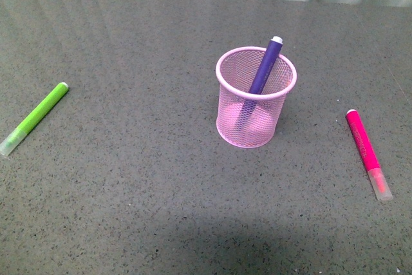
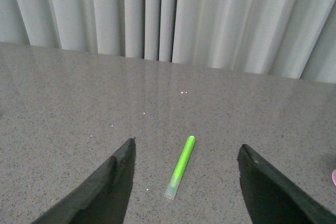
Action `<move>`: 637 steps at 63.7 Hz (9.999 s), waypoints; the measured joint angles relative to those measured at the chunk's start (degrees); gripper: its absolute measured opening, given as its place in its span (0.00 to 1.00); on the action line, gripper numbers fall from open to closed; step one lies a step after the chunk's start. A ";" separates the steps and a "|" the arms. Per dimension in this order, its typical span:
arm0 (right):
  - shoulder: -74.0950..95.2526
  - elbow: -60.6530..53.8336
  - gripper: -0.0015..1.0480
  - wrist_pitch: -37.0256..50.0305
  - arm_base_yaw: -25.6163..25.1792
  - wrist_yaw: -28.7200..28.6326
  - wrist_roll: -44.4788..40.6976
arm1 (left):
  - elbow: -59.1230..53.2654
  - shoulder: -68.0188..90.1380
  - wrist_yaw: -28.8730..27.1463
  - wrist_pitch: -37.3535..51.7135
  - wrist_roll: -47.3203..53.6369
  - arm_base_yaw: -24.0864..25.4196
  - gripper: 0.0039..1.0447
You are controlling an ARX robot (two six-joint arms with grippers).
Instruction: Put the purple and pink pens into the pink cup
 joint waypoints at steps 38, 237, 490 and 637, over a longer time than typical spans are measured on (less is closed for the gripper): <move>0.00 0.00 0.93 0.00 0.00 0.00 0.00 | 0.00 0.00 0.00 0.00 0.11 0.00 0.93; 106.62 43.89 0.93 12.63 2.71 12.41 -12.85 | 0.00 0.00 0.00 0.00 0.13 0.00 0.93; 65.26 27.52 0.93 9.55 9.92 23.15 32.06 | 0.00 0.00 0.00 0.00 0.13 0.00 0.93; 0.02 -0.04 0.44 0.09 0.15 -0.02 0.09 | 0.00 0.00 0.00 0.00 0.15 -0.02 0.93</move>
